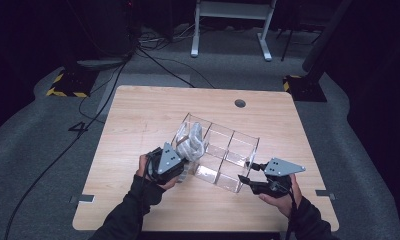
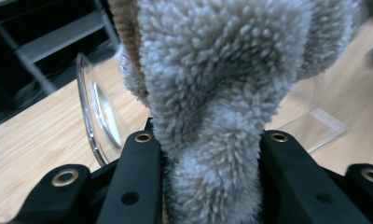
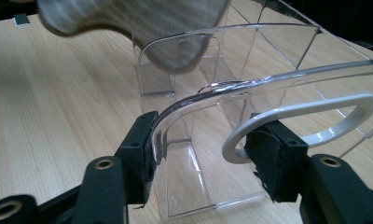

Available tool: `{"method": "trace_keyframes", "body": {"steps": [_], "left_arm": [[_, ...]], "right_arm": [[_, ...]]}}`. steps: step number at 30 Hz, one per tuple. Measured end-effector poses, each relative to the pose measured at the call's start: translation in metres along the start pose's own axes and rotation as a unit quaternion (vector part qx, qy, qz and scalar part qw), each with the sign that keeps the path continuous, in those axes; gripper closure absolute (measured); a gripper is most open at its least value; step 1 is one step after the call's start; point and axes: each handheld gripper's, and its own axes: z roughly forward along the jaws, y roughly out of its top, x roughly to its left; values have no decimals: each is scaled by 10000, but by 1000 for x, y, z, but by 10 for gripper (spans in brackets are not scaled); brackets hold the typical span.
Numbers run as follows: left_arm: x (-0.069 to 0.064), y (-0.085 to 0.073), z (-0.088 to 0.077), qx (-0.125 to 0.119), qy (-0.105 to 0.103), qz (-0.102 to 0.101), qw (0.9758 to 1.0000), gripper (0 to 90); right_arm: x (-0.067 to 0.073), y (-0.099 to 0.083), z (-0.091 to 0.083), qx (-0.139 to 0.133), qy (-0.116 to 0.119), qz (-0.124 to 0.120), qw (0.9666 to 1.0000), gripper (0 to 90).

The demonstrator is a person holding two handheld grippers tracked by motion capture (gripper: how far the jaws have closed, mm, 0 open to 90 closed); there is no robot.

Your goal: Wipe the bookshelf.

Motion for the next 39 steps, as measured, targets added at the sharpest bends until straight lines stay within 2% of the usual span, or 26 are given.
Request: {"method": "trace_keyframes", "body": {"steps": [3, 4, 7, 8, 9, 12, 13, 14, 16, 17, 19, 21, 23, 25, 27, 28, 29, 30, 32, 33, 34, 37, 39], "left_arm": [[4, -7, 7, 158, 22, -58, 9999, 710], [6, -11, 9, 203, -37, -140, 9997, 711], [5, -25, 22, 351, -398, -201, 9984, 711], [5, -25, 22, 351, -398, -201, 9984, 711], [-3, -30, 28, 535, -440, -57, 9976, 711], [-11, -40, 34, 800, -520, 79, 9954, 711], [-11, -40, 34, 800, -520, 79, 9954, 711], [-11, -44, 37, 887, -576, 32, 9944, 711], [-14, -53, 42, 1083, -760, -84, 9912, 710], [-20, -60, 46, 1287, -810, 44, 9884, 709], [-22, -58, 44, 1347, -797, 156, 9876, 706], [-21, -57, 43, 1323, -830, 90, 9877, 706], [-15, -52, 37, 1105, -838, 50, 9903, 707], [-9, -42, 29, 775, -812, -42, 9937, 707], [-4, -31, 20, 408, -795, -94, 9960, 708], [-4, -31, 20, 408, -795, -94, 9960, 707], [3, -20, 15, 108, -850, -118, 9963, 705], [5, -16, 13, -50, -833, -117, 9964, 705], [12, -6, 10, -299, -842, -170, 9959, 706], [12, -6, 10, -299, -842, -170, 9959, 706], [17, 5, 9, -520, -854, -228, 9947, 706], [21, 17, 13, -633, -856, -230, 9940, 707], [22, 27, 21, -679, -826, -243, 9940, 707]], "right_arm": [[0, 0, 0, -12, 9, 1, 10000, 456], [0, -1, 0, -13, 5, -6, 10000, 456], [0, -1, 0, -14, 2, -16, 10000, 456], [0, -1, 0, -14, 2, -16, 10000, 456], [0, -1, 0, -11, 8, -19, 10000, 457], [0, 0, 0, -11, -4, -12, 10000, 456], [0, 0, 0, -11, -4, -12, 10000, 456], [0, -1, 0, -15, -6, -11, 10000, 457], [2, -2, 0, -47, -79, -59, 9999, 458], [2, -1, 0, -41, -63, -49, 10000, 457], [1, -1, 0, -40, -44, -49, 10000, 457], [0, -1, 0, -36, -19, -59, 10000, 457], [0, -1, 0, -33, -2, -58, 10000, 457], [0, -1, 0, -28, 6, -70, 10000, 457], [-1, -1, 0, -28, 15, -69, 10000, 456], [-1, -1, 0, -28, 15, -69, 10000, 456], [-1, -1, 1, -28, 2, -56, 10000, 457], [-1, -1, 1, -26, -12, -51, 10000, 456], [-1, -1, 1, -35, -24, -42, 10000, 456], [-1, -1, 1, -35, -24, -42, 10000, 456], [-1, -1, 0, -36, -33, -40, 10000, 456], [-1, -1, 0, -29, -39, -35, 10000, 456], [-1, -1, 0, -43, -30, -39, 10000, 456]]}}
